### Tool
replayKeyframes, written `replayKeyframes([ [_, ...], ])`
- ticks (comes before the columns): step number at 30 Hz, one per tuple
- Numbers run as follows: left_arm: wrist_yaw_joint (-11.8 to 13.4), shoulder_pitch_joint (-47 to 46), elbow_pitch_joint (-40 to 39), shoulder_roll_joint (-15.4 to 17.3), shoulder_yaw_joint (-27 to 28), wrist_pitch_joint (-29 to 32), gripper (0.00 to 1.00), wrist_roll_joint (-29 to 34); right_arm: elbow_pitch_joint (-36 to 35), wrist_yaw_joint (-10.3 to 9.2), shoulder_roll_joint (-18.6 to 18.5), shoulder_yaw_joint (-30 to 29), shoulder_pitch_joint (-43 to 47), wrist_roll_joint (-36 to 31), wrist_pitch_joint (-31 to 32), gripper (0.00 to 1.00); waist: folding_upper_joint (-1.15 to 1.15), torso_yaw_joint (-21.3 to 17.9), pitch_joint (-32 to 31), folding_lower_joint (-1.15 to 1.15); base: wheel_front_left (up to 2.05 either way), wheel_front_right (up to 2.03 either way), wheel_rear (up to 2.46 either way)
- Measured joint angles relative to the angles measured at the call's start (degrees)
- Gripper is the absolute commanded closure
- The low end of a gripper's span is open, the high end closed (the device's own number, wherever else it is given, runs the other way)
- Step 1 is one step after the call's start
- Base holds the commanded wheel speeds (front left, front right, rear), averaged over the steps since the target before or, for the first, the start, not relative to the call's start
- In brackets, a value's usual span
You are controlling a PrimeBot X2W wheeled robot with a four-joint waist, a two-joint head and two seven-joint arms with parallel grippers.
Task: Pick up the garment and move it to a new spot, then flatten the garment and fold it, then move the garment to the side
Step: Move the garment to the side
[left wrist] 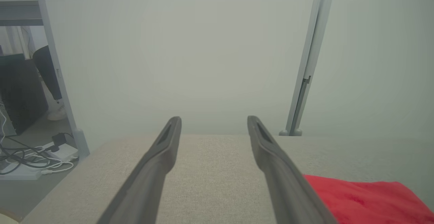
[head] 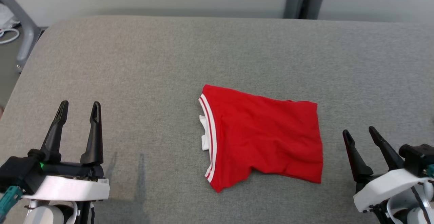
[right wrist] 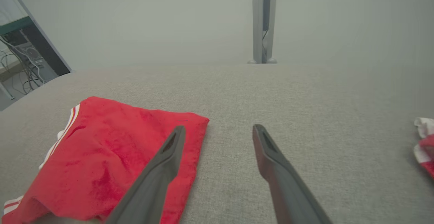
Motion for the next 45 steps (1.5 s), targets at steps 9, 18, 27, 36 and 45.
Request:
replayKeyframes([
  [9,-1.77,-5.1,3.32,-1.64,0.16,-2.25,0.0,-0.21,10.44,0.0,-1.12,5.05,-5.67,2.98,-0.18,0.0,0.0,5.94,6.86,0.0,0.0,0.0,0.0],
  [18,-2.94,-6.49,5.52,-3.05,1.11,-2.77,0.0,0.33,14.86,0.01,-2.96,7.57,-10.52,6.59,0.35,1.0,0.0,7.88,9.54,0.0,0.0,0.0,0.0],
  [27,-3.6,-6.44,4.53,-2.77,2.82,-2.9,0.0,1.81,12.68,0.03,-5.15,7.49,-9.59,5.15,0.26,1.0,0.0,3.78,8.31,0.0,0.0,0.0,0.0],
  [36,-3.91,-5.73,2.76,-1.38,3.23,-2.19,0.0,1.87,9.33,0.02,-7.26,7.24,-6.78,3.56,0.94,1.0,0.0,-5.52,7.56,0.0,0.0,0.0,0.0],
  [45,-3.91,-6.16,-0.63,0.74,2.85,0.75,0.0,2.19,7.37,0.02,-7.78,5.92,-5.62,3.21,0.47,1.0,0.0,-16.26,7.85,0.0,0.0,0.0,0.0],
])
